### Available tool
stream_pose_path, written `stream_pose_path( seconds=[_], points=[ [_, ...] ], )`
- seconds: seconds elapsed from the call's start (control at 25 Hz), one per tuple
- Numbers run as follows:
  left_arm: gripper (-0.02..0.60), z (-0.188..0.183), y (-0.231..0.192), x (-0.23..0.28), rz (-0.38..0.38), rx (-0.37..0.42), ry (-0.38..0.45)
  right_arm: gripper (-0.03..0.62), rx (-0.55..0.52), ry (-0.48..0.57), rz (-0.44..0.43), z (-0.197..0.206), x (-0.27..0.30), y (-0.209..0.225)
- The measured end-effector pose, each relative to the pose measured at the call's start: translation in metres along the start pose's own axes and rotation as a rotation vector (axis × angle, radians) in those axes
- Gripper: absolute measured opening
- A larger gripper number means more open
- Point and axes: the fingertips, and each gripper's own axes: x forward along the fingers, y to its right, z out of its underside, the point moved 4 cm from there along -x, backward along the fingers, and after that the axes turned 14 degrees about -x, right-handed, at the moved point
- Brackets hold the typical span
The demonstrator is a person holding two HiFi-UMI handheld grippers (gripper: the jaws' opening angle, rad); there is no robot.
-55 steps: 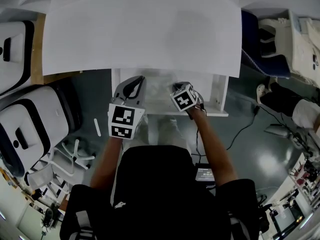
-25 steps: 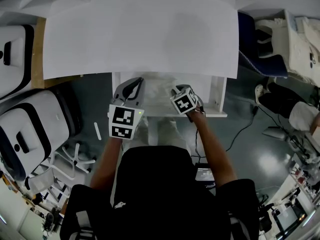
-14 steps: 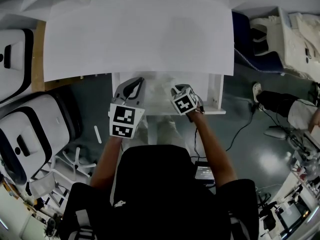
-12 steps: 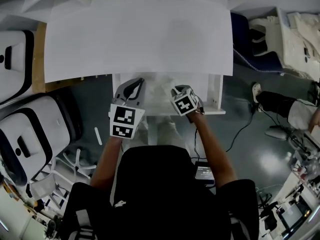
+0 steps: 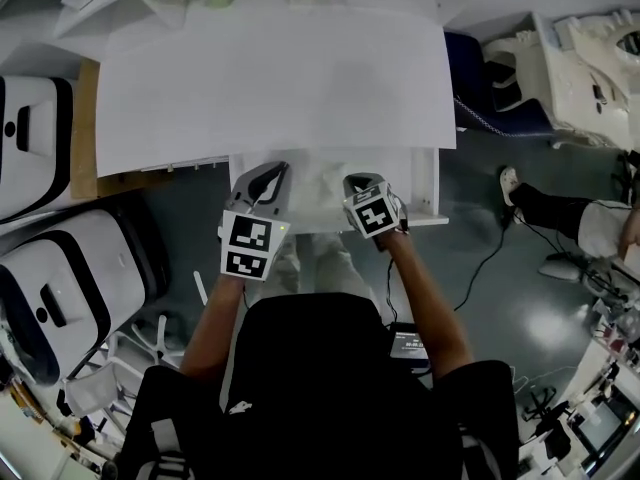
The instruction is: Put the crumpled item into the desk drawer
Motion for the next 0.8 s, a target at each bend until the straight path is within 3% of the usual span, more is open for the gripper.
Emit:
stream_pose_path(
  seconds=[0.8],
  points=[
    [0.011, -0.033, 0.018, -0.059, 0.052, 0.068, 0.114, -0.005, 0.098, 0.386, 0.170, -0.088, -0.132, -0.021]
  ],
)
